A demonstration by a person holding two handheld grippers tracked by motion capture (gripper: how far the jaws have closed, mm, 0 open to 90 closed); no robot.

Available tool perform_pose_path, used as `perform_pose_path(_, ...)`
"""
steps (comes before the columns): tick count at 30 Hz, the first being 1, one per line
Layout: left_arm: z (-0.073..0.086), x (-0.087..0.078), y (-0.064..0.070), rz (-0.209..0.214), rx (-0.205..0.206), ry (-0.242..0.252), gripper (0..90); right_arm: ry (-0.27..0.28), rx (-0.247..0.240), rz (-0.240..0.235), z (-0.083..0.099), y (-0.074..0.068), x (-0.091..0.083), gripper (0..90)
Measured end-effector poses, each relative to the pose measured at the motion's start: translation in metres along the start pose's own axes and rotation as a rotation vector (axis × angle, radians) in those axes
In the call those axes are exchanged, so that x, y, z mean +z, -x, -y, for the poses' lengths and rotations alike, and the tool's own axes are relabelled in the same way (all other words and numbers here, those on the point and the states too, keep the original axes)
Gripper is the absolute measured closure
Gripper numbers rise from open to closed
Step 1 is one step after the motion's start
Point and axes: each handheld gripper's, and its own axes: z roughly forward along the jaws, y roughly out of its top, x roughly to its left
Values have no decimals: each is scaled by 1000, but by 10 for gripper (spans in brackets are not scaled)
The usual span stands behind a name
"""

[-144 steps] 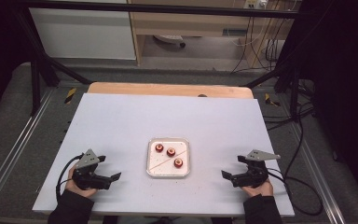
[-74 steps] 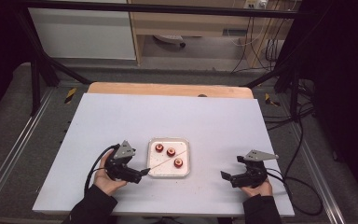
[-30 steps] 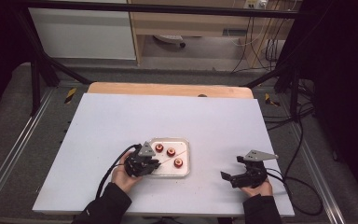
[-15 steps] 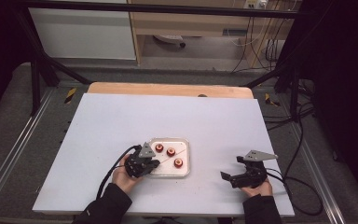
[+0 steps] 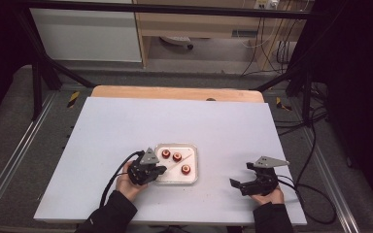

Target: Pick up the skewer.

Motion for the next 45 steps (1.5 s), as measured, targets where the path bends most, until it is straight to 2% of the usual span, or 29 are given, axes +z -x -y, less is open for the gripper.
perform_pose_path(6,-1,-7,2,13,2,29,889,-5,-4,4,-1,-1,0,8)
perform_pose_path(11,-2,-13,4,24,-4,44,889,-7,-33,4,-3,-5,1,8)
perform_pose_path(21,-7,-21,9,37,12,54,889,-28,-89,20,-9,-14,3,8)
perform_pose_path(33,-21,-28,26,68,62,59,889,-54,-241,39,-25,-38,9,10)
perform_pose_path(39,-23,-25,29,72,67,46,889,-81,-324,47,-33,-51,15,22)
perform_pose_path(40,-23,-25,29,72,67,46,889,-81,-324,47,-33,-51,15,22)
perform_pose_path(41,-24,-25,29,73,72,42,889,-89,-361,60,-36,-55,17,26)
perform_pose_path(45,-28,-22,31,78,79,35,889,-103,-424,73,-43,-64,21,41)
